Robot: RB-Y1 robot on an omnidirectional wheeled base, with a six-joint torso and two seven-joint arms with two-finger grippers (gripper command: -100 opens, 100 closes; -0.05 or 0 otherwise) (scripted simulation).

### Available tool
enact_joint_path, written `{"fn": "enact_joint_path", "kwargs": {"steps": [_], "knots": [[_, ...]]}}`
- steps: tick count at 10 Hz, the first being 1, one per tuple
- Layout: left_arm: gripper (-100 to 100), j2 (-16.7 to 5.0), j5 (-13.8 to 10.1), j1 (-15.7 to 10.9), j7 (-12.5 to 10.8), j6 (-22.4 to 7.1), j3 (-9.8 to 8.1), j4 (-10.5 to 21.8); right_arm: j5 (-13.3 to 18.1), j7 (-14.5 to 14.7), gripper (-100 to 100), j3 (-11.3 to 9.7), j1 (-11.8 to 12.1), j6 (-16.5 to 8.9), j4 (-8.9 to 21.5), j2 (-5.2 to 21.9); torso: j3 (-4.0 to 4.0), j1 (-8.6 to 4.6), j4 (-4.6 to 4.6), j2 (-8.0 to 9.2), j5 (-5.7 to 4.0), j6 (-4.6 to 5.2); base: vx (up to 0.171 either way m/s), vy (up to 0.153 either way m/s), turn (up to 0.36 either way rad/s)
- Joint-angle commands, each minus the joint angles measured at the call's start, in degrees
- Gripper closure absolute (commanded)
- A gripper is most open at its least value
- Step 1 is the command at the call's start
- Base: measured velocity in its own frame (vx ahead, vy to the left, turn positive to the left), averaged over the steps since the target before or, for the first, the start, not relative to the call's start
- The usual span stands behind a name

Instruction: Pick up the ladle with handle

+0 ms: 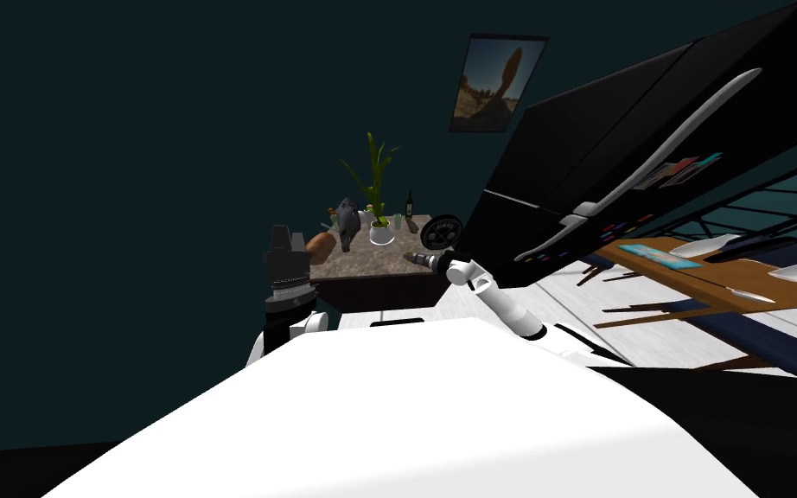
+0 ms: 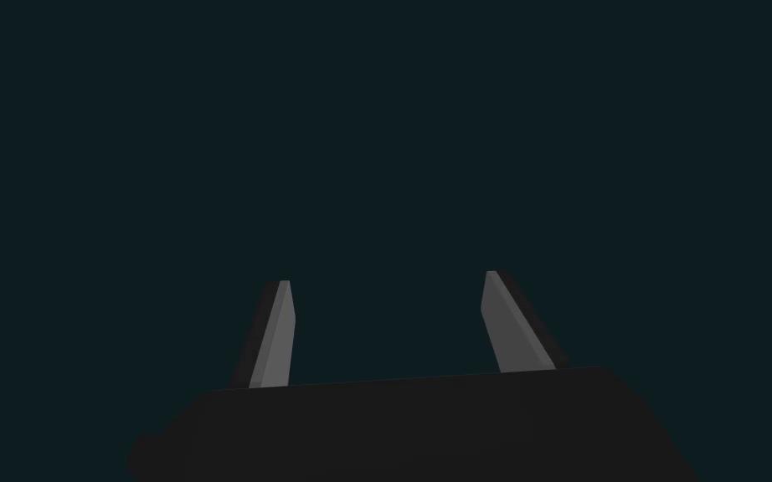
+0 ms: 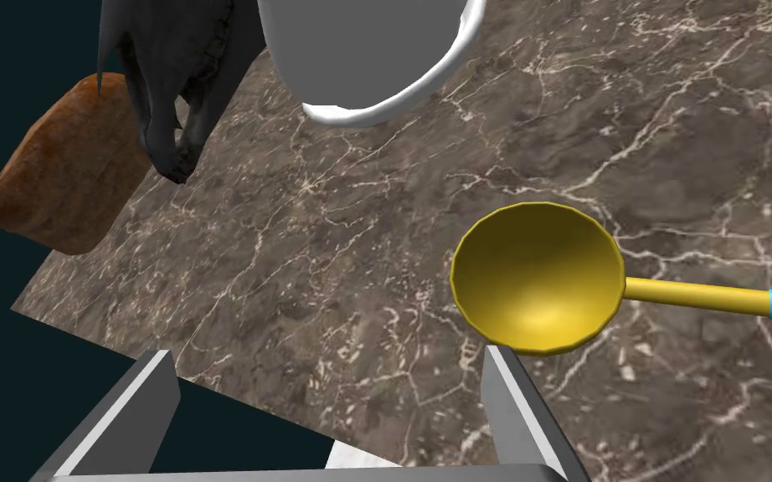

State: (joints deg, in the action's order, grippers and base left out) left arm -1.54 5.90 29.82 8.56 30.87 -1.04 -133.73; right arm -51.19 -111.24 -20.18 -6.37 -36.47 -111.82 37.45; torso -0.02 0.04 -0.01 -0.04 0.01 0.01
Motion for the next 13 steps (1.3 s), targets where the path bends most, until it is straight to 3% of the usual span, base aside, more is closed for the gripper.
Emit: {"fn": "enact_joint_path", "kwargs": {"steps": [1, 2, 3, 4, 5, 7, 8, 10, 11, 12, 13], "knots": [[0, 0.00, 0.00, 0.00, 0.00, 0.00, 0.00, 0.00, -1.44, -2.86, -100, -0.24, -0.80, -1.48, 0.90, 1.11, 0.00, 0.00, 0.00, 0.00, 0.00, 0.00, 0.013, 0.010, 0.064], [0, 0.00, 0.00, 0.00, 0.00, 0.00, 0.00, 0.00, -1.44, -3.33, -100, -0.24, -0.80, -1.48, 0.90, 1.11, 0.00, 0.00, 0.00, -0.01, 0.00, 0.02, 0.007, 0.003, -0.002], [0, 0.00, 0.00, 0.00, 0.00, 0.00, 0.00, 0.00, -3.43, -5.68, -100, -0.77, -2.11, -4.31, 2.34, 2.98, 0.00, -0.02, 0.00, 0.01, -0.01, 0.03, 0.011, 0.009, 0.102], [0, 0.00, 0.00, 0.00, 0.00, 0.00, 0.00, 0.00, -3.43, -7.37, -100, -0.77, -2.11, -4.31, 2.34, 2.98, -0.01, -0.01, 0.00, -0.01, 0.00, 0.00, 0.013, 0.006, 0.060], [0, 0.00, 0.00, 0.00, 0.00, 0.00, 0.00, 0.00, -5.36, -9.21, -100, -1.25, -3.37, -6.94, 3.79, 4.86, -0.01, -0.02, 0.00, -0.01, 0.00, 0.03, 0.018, 0.014, 0.115], [0, 0.00, 0.00, 0.01, 0.00, 0.00, 0.00, 0.00, -5.36, -11.86, -100, -1.25, -3.37, -7.04, 3.79, 4.86, -0.02, 0.00, -0.01, -0.03, 0.00, 0.02, 0.013, 0.009, 0.021], [0, 0.00, 0.00, 0.01, 0.00, 0.00, 0.00, 0.00, -7.21, -13.85, -100, -1.69, -4.58, -9.67, 5.23, 6.70, 0.00, -0.01, 0.00, 0.00, 0.00, 0.03, 0.010, 0.009, 0.100], [0, 0.00, 0.00, 0.00, 0.00, 0.00, 0.00, 0.00, -7.21, -16.01, -100, -1.69, -4.58, -9.67, 5.23, 6.70, -0.01, -0.01, 0.00, -0.01, 0.00, 0.02, 0.012, 0.006, 0.033], [0, 0.00, 0.00, 0.01, 0.00, 0.00, 0.00, 0.00, -8.98, -17.99, -100, -2.07, -5.74, -12.18, 6.65, 8.51, 0.00, -0.01, 0.00, 0.01, 0.00, 0.03, 0.019, 0.012, 0.120], [0, 0.00, 0.00, 0.00, 0.00, 0.00, 0.00, 0.00, -8.98, -19.69, -100, -2.07, -5.74, -12.18, 6.65, 8.51, -0.01, 0.01, 0.00, -0.03, 0.00, 0.00, 0.018, 0.008, 0.057], [0, 0.00, 0.00, 0.01, 0.00, 0.00, 0.00, 0.00, -10.63, -21.41, -100, -2.41, -6.84, -14.55, 8.06, 10.26, -0.02, 0.00, -0.01, -0.02, 0.00, 0.03, 0.018, 0.015, 0.108]]}}
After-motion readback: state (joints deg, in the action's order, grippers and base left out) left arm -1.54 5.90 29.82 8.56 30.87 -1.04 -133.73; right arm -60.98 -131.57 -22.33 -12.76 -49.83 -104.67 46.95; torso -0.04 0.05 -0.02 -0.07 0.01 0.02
